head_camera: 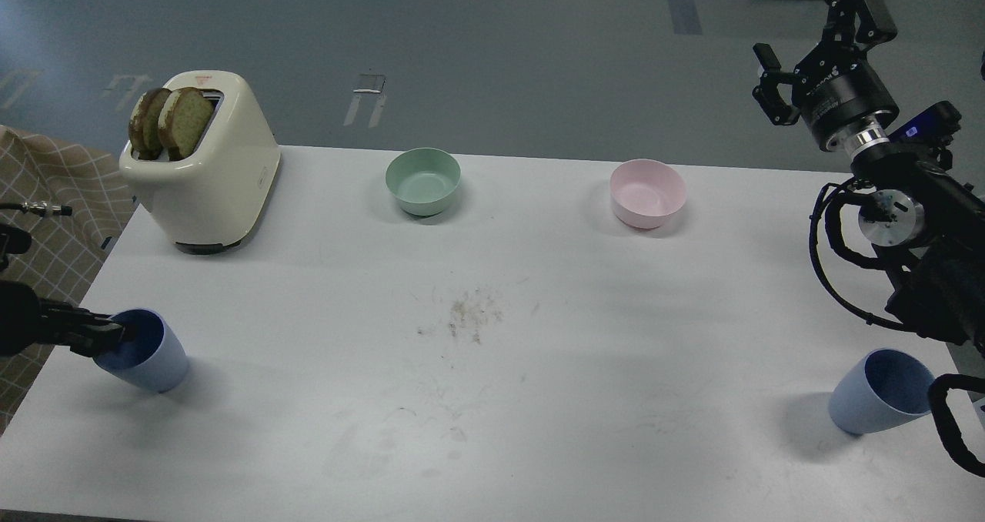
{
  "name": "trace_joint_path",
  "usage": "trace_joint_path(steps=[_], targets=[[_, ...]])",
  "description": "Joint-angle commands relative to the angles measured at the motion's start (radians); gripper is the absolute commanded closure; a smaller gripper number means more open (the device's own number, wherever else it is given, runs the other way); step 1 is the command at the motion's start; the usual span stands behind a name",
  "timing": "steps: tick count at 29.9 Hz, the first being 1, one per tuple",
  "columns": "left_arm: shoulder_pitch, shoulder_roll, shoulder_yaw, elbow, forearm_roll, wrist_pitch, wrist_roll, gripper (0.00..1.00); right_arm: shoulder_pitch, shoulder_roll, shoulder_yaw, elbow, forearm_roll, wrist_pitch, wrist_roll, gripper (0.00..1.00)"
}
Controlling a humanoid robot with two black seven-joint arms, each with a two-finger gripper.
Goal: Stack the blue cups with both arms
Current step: 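Grasp the blue cup nearest the left gripper and lift it, then carry the blue cup with the left gripper to the table center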
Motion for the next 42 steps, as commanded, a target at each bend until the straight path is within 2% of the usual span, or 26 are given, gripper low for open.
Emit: trace_joint_path(steps=[1, 9, 12, 14, 16, 18, 22, 25, 26, 28, 38, 39, 42], targets=[[-0.001, 0.010, -0.002, 0.002, 0.001, 0.018, 0.000, 1.00, 0.000, -0.001, 0.000, 0.000, 0.000, 0.000, 0.000, 0.00], [-0.027, 0.022, -0.018, -0.039, 0.005, 0.013, 0.000, 1.00, 0.014, -0.009, 0.000, 0.004, 0.000, 0.000, 0.000, 0.00], [-0.078, 0.039, -0.020, -0.091, 0.007, 0.007, 0.000, 1.00, 0.033, -0.039, 0.000, 0.033, -0.002, 0.000, 0.000, 0.00], [-0.142, 0.035, -0.020, -0.148, 0.008, -0.013, 0.000, 1.00, 0.066, -0.061, -0.009, 0.060, -0.011, 0.000, 0.000, 0.00], [-0.245, 0.022, -0.020, -0.217, 0.013, -0.082, 0.000, 1.00, 0.122, -0.067, -0.060, 0.066, -0.029, 0.000, 0.000, 0.00], [-0.308, -0.007, -0.020, -0.239, 0.017, -0.088, 0.000, 1.00, 0.155, -0.072, -0.089, 0.066, -0.029, 0.000, 0.000, 0.00], [-0.475, -0.215, -0.020, -0.243, 0.019, -0.088, 0.000, 1.00, 0.239, -0.070, -0.141, 0.064, -0.029, 0.000, 0.000, 0.00], [-0.507, -0.306, -0.020, -0.243, 0.024, -0.088, 0.004, 1.00, 0.274, -0.066, -0.167, 0.064, -0.029, 0.000, 0.000, 0.00], [-0.514, -0.333, -0.018, -0.240, 0.025, -0.088, 0.011, 1.00, 0.282, -0.066, -0.173, 0.063, -0.029, 0.000, 0.000, 0.00], [-0.531, -0.463, -0.011, -0.230, 0.030, -0.088, 0.047, 1.00, 0.302, -0.064, -0.196, 0.063, -0.029, 0.000, 0.000, 0.00], [-0.528, -0.720, -0.009, -0.170, 0.073, -0.088, 0.102, 1.00, 0.331, -0.066, -0.206, 0.061, -0.029, 0.000, 0.000, 0.00], [-0.528, -0.760, -0.008, -0.158, 0.082, -0.088, 0.117, 1.00, 0.334, -0.066, -0.206, 0.061, -0.029, 0.000, 0.000, 0.00], [-0.526, -0.876, -0.006, -0.101, 0.100, -0.088, 0.125, 1.00, 0.339, -0.066, -0.207, 0.060, -0.029, 0.000, 0.000, 0.00]])
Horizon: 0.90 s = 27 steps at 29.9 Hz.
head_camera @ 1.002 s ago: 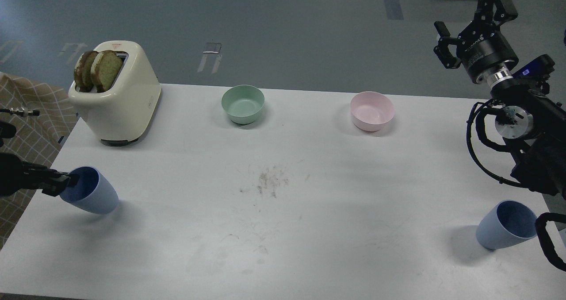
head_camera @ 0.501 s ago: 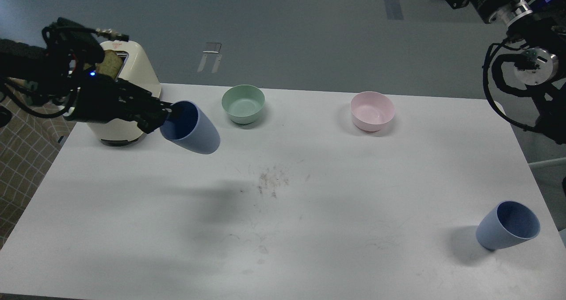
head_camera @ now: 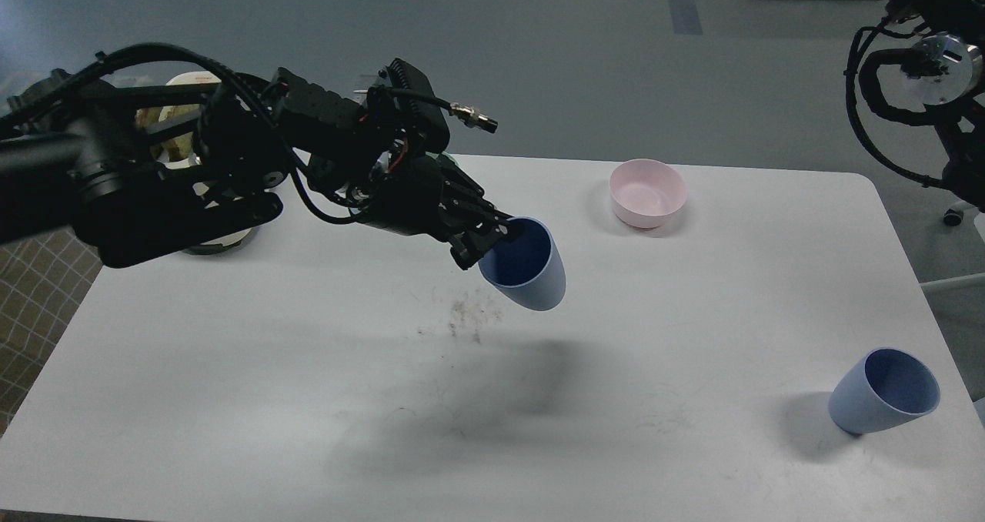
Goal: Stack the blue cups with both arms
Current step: 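Carry the blue cup with the left gripper to the table center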
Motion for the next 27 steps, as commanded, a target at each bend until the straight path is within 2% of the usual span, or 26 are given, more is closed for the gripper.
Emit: trace_joint_path(steps=[1, 5, 8, 19, 27], targets=[[0.004, -0.140, 0.001, 0.070, 0.018, 0.000, 0.012, 1.00, 0.004, 0.000, -0.002, -0.001, 0.000, 0.000, 0.000, 0.00], [0.005, -0.251, 0.004, 0.158, 0.021, 0.000, 0.012, 1.00, 0.004, -0.004, -0.002, -0.001, 0.000, 0.000, 0.000, 0.00], [0.005, -0.288, 0.030, 0.208, 0.019, 0.000, 0.011, 1.00, 0.004, -0.014, -0.002, 0.000, 0.002, 0.000, 0.000, 0.00], [0.002, -0.323, 0.170, 0.276, 0.019, 0.000, 0.011, 1.00, -0.007, -0.015, -0.001, 0.002, 0.003, 0.000, 0.000, 0.00], [0.005, -0.325, 0.176, 0.284, 0.019, 0.000, 0.011, 0.98, -0.018, -0.012, -0.001, 0.003, 0.003, 0.000, 0.000, 0.00]])
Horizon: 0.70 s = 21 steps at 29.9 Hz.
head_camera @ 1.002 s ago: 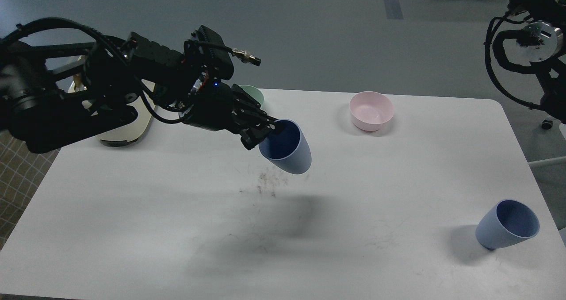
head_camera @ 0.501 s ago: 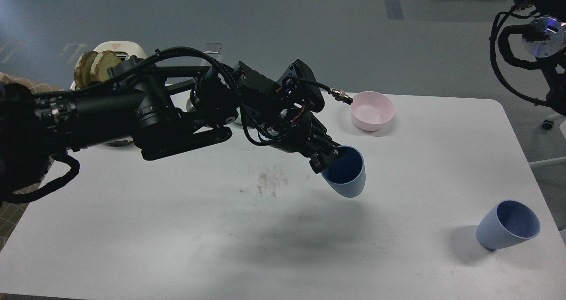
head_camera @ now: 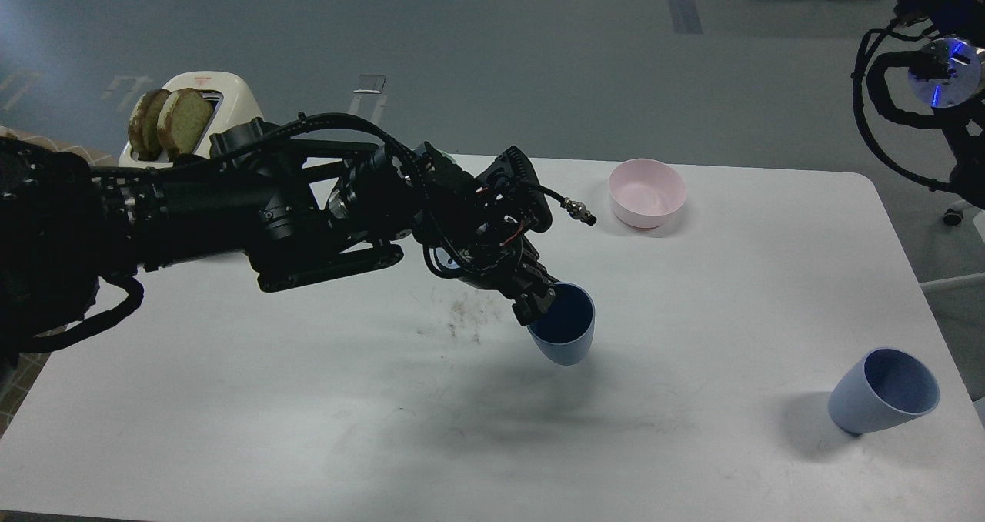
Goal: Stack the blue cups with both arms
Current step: 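Carry the blue cup with the left gripper to the table center, then lower the blue cup upright and open the left gripper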
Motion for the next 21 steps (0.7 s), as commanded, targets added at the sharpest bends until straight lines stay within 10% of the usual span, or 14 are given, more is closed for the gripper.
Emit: trace_joint_path(steps=[1, 11, 15, 17, 21], targets=[[0.006, 0.000, 0.000, 0.004, 0.000, 0.000, 0.001, 0.94, -0.002, 0.001, 0.000, 0.001, 0.000, 0.000, 0.000, 0.00], [0.002, -0.007, 0.000, 0.004, 0.000, 0.000, 0.000, 0.69, -0.003, -0.002, 0.000, 0.003, 0.000, 0.000, 0.000, 0.00], [-0.001, -0.008, 0.000, 0.002, 0.000, 0.000, -0.004, 0.44, -0.005, -0.004, 0.000, 0.003, 0.000, 0.000, 0.000, 0.00], [-0.005, -0.007, -0.001, 0.001, -0.003, 0.000, -0.005, 0.13, -0.005, -0.005, 0.000, 0.003, 0.000, 0.000, 0.000, 0.00], [-0.018, 0.020, -0.016, -0.009, -0.022, 0.000, -0.010, 0.07, -0.005, -0.019, -0.002, 0.006, 0.000, 0.000, 0.000, 0.00]])
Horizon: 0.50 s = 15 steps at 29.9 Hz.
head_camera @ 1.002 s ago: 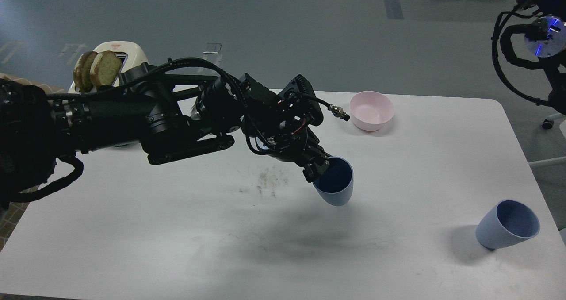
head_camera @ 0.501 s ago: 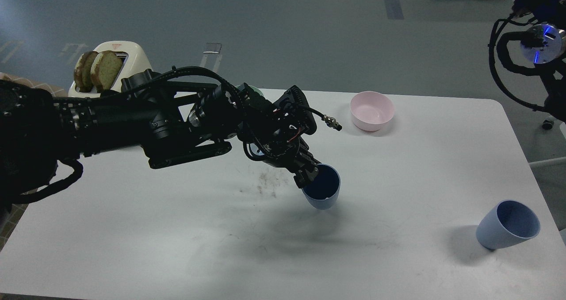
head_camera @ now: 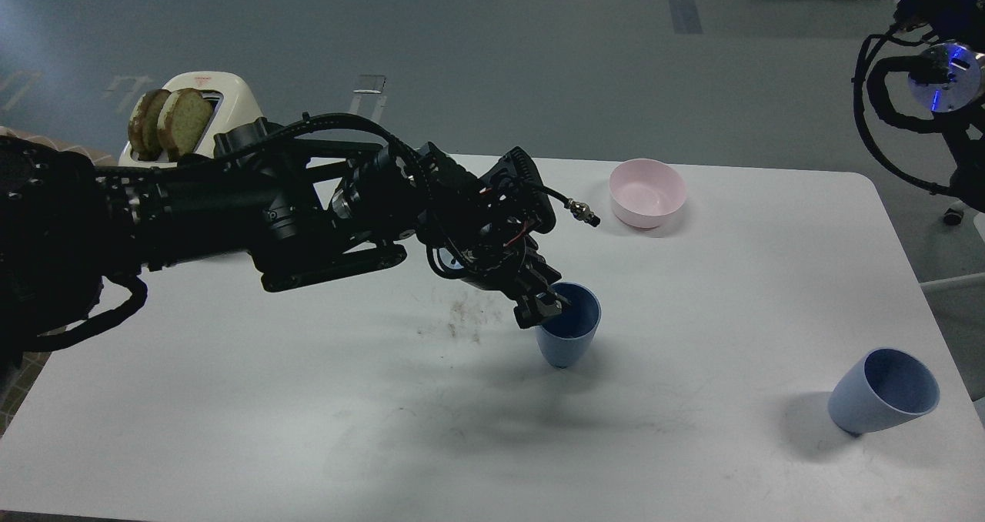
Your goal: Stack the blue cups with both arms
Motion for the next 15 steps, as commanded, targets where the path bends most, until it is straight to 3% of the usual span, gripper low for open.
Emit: trace_joint_path(steps=[1, 10, 15], targets=[[-0.028, 0.041, -0.024, -0.013, -0.019, 0.000, -0.006, 0.06, 0.000, -0.025, -0.002, 0.010, 0.000, 0.000, 0.000, 0.00], [-0.036, 0.243, -0.288, -0.011, -0.310, 0.000, 0.003, 0.06, 0.002, -0.259, -0.170, 0.248, -0.017, 0.000, 0.000, 0.00], [0.071, 0.343, -0.418, -0.002, -0.572, 0.000, 0.001, 0.05, 0.002, -0.472, -0.206, 0.435, -0.210, 0.000, 0.000, 0.00]])
